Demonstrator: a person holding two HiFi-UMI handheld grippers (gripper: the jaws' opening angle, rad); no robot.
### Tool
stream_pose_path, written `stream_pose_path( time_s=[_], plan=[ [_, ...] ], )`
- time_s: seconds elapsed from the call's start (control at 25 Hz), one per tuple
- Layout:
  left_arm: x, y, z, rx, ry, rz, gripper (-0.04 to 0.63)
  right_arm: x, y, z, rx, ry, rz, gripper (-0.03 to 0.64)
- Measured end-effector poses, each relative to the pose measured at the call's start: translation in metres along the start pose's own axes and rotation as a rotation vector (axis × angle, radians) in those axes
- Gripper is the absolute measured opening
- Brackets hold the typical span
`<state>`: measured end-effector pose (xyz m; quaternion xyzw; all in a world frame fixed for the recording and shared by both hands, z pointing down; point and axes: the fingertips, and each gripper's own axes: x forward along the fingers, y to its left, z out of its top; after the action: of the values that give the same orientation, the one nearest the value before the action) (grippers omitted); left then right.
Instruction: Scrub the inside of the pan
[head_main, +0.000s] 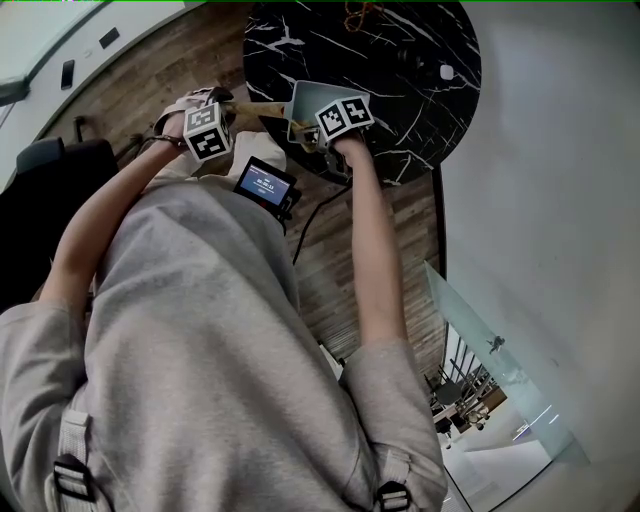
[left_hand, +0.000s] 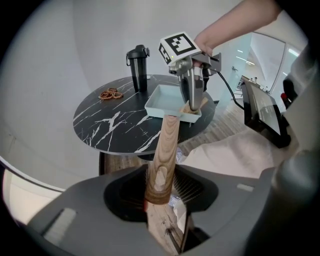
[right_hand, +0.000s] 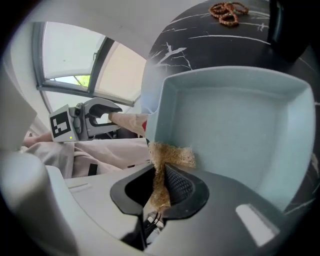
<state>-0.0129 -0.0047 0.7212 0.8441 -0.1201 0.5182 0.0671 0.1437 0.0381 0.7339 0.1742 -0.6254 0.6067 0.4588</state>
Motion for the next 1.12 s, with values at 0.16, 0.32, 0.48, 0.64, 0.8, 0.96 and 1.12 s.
stream_pose_path(
  time_s=[0.16, 0.32, 0.48, 0.64, 0.8, 0.96, 1.12],
  plan=[
    [-0.001, 0.000, -0.001, 0.008, -0.009, 0.001, 0.153, -0.002, 0.008, 0.012, 0.182, -0.135, 0.110, 0.061],
    [0.000, 0.000, -0.001, 0.037, -0.012, 0.010, 0.150, -0.006, 0.009, 0.026, 0.346, -0.297, 0.208, 0.061],
    [-0.001, -0.001, 0.000, 0.060, -0.017, 0.009, 0.146, -0.010, 0.000, 0.044, 0.423, -0.421, 0.232, 0.061],
    [-0.002, -0.002, 0.001, 0.111, -0.022, 0.013, 0.138, -0.018, -0.004, 0.061, 0.476, -0.507, 0.274, 0.061],
    [-0.001, -0.005, -0.002, 0.155, -0.010, 0.004, 0.130, -0.038, -0.006, 0.091, 0.508, -0.681, 0.325, 0.060],
    [-0.005, 0.000, -0.001, 0.135, -0.030, -0.021, 0.133, -0.070, 0.026, 0.108, 0.437, -0.814, 0.465, 0.058],
    [-0.035, 0.005, 0.013, 0.018, -0.188, -0.089, 0.146, -0.145, 0.082, 0.111, 0.306, -1.097, 0.670, 0.054]
  ],
)
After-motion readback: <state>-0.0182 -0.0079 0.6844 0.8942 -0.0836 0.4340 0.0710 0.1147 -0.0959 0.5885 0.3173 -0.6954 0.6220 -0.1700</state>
